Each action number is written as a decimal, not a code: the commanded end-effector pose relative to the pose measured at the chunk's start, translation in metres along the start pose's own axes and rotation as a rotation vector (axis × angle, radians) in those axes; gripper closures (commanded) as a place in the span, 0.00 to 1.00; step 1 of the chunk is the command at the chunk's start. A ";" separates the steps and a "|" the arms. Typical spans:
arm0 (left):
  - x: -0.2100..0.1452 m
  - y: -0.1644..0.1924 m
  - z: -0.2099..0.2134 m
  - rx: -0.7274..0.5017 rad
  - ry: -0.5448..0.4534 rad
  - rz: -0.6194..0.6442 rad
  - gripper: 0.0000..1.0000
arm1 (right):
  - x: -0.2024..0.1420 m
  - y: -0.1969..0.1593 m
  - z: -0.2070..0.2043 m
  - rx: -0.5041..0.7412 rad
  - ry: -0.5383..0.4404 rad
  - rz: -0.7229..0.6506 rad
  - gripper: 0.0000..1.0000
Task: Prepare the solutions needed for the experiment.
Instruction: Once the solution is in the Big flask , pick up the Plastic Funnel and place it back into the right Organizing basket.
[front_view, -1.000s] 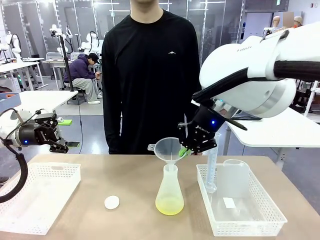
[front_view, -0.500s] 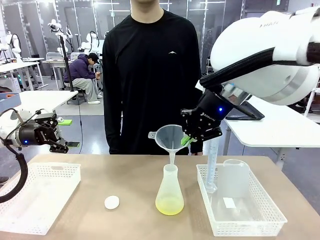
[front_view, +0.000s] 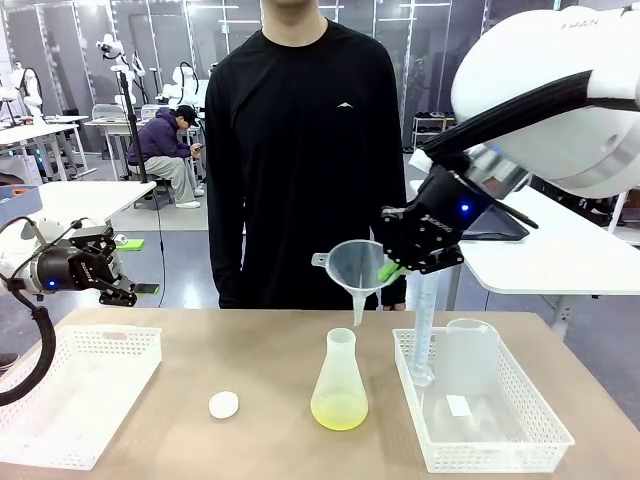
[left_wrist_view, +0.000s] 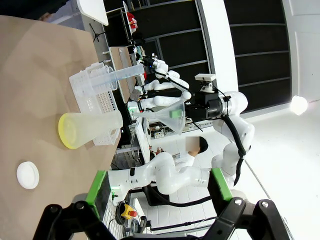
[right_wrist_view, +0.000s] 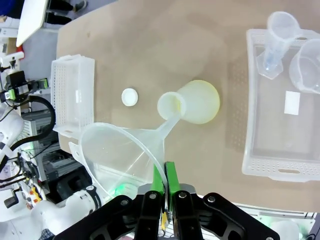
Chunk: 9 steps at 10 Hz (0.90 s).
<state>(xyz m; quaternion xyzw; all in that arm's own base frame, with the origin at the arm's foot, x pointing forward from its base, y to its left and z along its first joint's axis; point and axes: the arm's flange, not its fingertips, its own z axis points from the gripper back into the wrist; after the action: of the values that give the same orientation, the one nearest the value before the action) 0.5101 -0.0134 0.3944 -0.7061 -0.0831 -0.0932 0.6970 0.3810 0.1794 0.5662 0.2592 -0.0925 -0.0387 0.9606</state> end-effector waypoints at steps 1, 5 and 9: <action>-0.001 -0.002 0.000 -0.010 0.004 -0.003 0.00 | -0.003 -0.042 0.027 0.020 0.031 -0.022 1.00; -0.001 -0.002 0.000 -0.010 0.004 -0.003 0.00 | -0.001 -0.120 0.067 -0.001 0.023 -0.140 1.00; -0.001 -0.002 0.000 -0.010 0.004 -0.003 0.00 | 0.008 -0.144 0.071 -0.018 0.052 -0.191 1.00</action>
<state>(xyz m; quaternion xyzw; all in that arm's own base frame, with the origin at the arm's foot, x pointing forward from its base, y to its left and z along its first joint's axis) 0.5101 -0.0132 0.3944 -0.7061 -0.0832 -0.0931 0.6971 0.3669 0.0180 0.5565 0.2668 -0.0483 -0.1321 0.9534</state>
